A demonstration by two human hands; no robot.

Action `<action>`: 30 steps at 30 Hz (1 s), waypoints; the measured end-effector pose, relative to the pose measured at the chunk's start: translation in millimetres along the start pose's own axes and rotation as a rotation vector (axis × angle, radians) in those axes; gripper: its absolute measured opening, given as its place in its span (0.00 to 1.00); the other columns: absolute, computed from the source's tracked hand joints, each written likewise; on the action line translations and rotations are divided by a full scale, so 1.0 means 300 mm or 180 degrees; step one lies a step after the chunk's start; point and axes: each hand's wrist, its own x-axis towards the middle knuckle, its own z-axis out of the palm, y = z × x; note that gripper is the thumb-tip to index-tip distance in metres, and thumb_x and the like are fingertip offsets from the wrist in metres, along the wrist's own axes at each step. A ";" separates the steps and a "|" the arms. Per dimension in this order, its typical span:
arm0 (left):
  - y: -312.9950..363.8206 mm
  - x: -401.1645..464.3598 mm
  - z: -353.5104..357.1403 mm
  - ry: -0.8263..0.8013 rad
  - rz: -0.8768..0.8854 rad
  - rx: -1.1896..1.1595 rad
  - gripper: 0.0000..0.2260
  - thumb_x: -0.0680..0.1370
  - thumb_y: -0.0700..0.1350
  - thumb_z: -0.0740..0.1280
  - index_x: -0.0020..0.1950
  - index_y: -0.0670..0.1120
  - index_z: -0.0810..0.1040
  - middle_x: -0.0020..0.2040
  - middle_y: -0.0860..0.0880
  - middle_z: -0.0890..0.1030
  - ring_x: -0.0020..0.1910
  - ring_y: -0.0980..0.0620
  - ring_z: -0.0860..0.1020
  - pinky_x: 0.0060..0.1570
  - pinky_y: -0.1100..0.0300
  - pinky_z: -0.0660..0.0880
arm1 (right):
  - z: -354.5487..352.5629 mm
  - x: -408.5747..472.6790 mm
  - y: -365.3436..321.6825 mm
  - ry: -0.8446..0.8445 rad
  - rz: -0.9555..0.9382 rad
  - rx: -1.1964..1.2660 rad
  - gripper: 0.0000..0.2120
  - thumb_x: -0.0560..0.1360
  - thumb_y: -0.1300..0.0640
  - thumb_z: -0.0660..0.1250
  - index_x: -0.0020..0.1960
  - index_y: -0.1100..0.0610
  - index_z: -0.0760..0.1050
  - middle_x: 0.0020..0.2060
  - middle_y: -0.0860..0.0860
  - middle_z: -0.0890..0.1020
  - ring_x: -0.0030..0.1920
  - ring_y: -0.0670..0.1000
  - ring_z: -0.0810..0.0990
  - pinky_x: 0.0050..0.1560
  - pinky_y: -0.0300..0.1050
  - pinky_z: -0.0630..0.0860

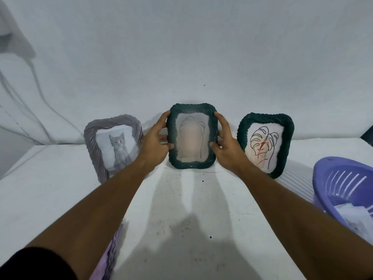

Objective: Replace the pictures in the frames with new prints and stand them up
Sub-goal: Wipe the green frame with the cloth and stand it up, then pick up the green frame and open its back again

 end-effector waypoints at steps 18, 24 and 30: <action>-0.055 -0.088 0.021 -0.0133 0.0073 0.0780 0.40 0.75 0.28 0.63 0.75 0.62 0.54 0.60 0.51 0.74 0.49 0.57 0.78 0.44 0.62 0.78 | 0.006 -0.078 0.037 -0.0034 0.0074 -0.0615 0.41 0.79 0.62 0.59 0.71 0.30 0.37 0.59 0.69 0.75 0.41 0.62 0.82 0.47 0.61 0.80; -0.025 -0.151 0.063 0.0243 0.0337 0.1527 0.33 0.75 0.34 0.66 0.75 0.54 0.58 0.66 0.44 0.66 0.61 0.48 0.70 0.65 0.55 0.70 | -0.052 -0.127 0.024 0.0076 0.0066 -0.0865 0.31 0.79 0.58 0.59 0.75 0.40 0.48 0.65 0.56 0.75 0.42 0.53 0.83 0.47 0.46 0.78; 0.052 -0.178 0.219 0.0113 0.1251 0.1418 0.19 0.74 0.34 0.65 0.63 0.45 0.74 0.55 0.48 0.69 0.54 0.49 0.72 0.55 0.58 0.73 | -0.218 -0.191 0.071 0.1019 -0.0030 -0.0735 0.18 0.77 0.61 0.61 0.67 0.51 0.68 0.39 0.50 0.79 0.35 0.54 0.78 0.35 0.40 0.75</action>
